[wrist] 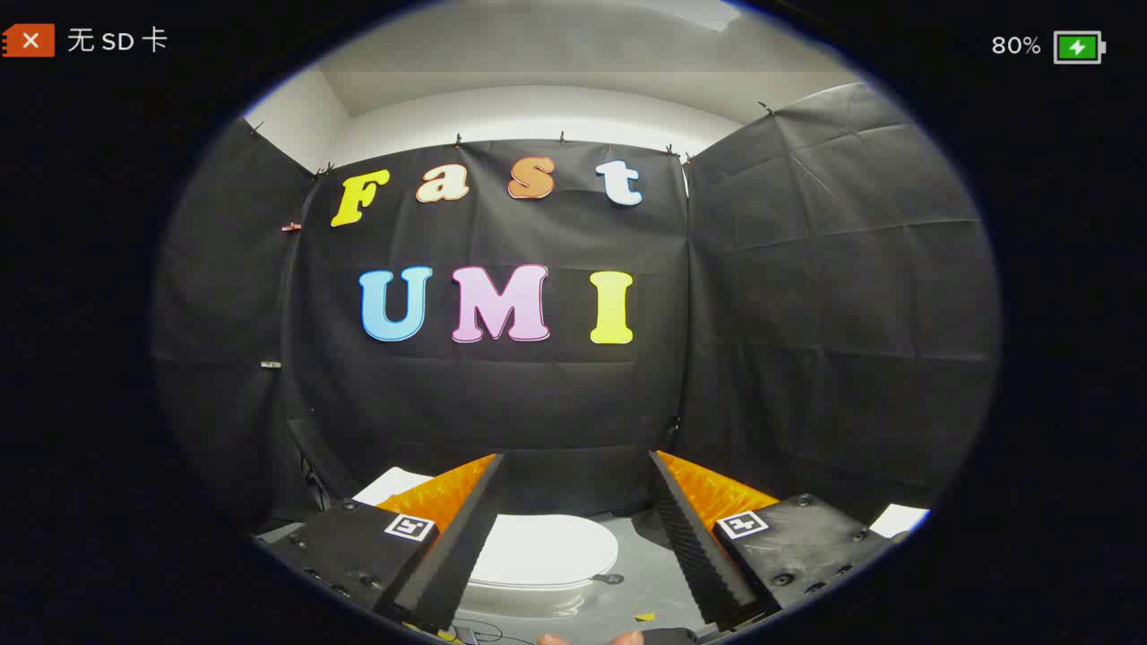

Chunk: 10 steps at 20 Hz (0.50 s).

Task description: Open the toilet lid.

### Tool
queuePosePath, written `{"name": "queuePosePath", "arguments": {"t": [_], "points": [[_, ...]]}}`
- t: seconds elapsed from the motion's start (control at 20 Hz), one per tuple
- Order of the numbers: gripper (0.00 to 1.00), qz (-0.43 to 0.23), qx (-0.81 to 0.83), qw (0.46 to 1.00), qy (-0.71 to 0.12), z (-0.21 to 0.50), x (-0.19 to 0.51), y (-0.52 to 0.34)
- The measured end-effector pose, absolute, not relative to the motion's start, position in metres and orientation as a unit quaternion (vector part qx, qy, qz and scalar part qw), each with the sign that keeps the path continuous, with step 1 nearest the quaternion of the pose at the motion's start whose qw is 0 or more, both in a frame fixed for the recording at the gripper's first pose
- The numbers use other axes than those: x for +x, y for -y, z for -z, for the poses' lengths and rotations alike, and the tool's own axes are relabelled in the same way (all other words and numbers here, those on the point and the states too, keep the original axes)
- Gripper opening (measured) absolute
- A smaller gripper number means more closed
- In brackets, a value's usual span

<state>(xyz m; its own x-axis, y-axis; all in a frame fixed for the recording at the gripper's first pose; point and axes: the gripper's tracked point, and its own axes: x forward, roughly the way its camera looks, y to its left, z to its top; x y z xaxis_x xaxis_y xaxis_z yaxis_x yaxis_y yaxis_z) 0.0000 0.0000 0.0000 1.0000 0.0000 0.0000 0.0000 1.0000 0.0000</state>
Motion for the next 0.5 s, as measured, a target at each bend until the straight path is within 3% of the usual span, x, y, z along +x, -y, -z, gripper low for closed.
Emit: {"name": "queuePosePath", "arguments": {"t": [0.5], "points": [[0.98, -0.006, -0.011, 1.000, 0.012, -0.0006, 0.0023, -0.0032]]}}
